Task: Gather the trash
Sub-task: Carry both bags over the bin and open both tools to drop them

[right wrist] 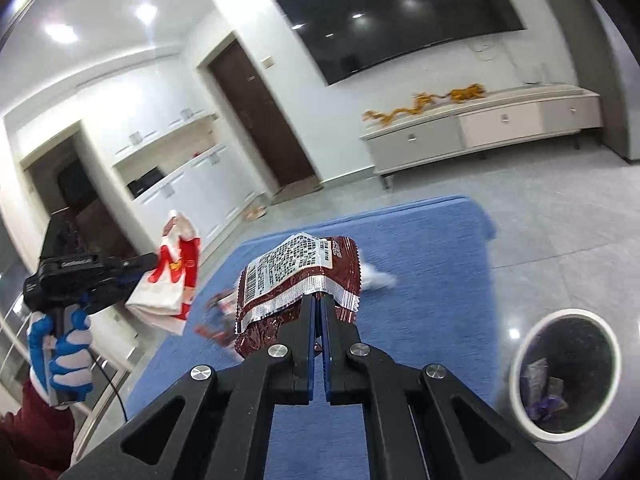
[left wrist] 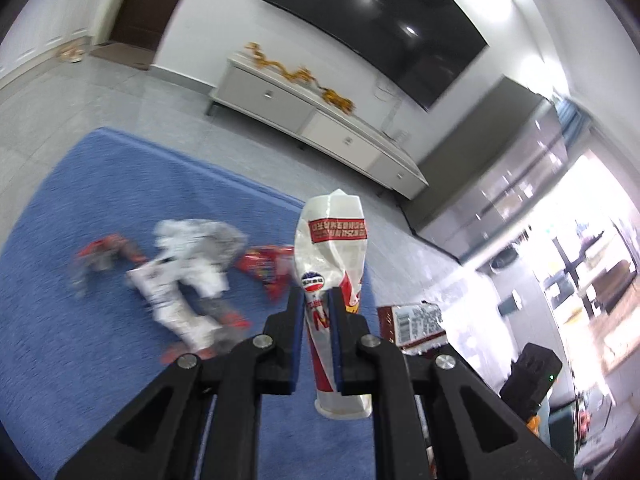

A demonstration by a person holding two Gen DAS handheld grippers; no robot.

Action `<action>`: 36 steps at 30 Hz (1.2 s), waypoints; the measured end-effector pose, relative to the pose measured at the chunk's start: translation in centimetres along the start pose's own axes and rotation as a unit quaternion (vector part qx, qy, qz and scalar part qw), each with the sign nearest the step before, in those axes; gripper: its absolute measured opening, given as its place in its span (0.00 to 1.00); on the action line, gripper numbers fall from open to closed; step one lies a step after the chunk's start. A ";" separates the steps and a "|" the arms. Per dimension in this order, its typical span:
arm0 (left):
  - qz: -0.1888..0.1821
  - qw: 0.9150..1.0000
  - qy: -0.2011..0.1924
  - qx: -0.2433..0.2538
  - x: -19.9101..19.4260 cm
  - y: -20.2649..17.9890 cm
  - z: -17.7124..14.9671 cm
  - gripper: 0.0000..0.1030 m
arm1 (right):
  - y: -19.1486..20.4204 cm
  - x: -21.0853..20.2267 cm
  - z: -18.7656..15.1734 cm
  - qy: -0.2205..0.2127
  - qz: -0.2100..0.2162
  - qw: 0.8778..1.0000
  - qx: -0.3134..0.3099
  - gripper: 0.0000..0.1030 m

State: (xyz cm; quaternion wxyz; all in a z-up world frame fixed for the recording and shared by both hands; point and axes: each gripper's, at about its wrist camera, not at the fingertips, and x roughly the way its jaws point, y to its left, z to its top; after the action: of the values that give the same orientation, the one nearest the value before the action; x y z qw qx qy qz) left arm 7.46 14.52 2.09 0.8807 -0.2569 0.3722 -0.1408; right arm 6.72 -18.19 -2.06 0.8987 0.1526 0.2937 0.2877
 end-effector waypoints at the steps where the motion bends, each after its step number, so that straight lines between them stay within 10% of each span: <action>1: -0.010 1.000 0.010 0.010 1.4 -1.4 0.2 0.11 | -0.8 -0.5 0.3 -0.005 -0.014 1.000 0.007 0.03; 9: -0.065 0.991 0.095 0.073 13.0 -11.6 0.0 0.11 | -8.3 -4.9 2.1 -0.038 -0.154 0.985 0.070 0.03; 18: -0.061 0.967 0.203 0.138 28.2 -20.6 -4.9 0.11 | -17.6 -5.7 1.4 -0.002 -0.330 0.935 0.132 0.03; 28: -0.054 0.950 0.268 0.152 39.7 -23.6 -9.0 0.26 | -26.2 -1.7 -1.0 0.039 -0.364 0.907 0.207 0.20; 36: -0.071 0.956 0.235 0.161 36.9 -23.0 -8.2 0.33 | -25.4 -2.0 -1.7 0.033 -0.378 0.902 0.208 0.25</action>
State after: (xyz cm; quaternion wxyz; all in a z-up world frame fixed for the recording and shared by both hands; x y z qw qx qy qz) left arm 25.43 -23.56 -11.50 0.7857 -0.0968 0.5218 -0.3179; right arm 15.24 -39.25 -13.81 0.8776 0.2036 0.4122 -0.1357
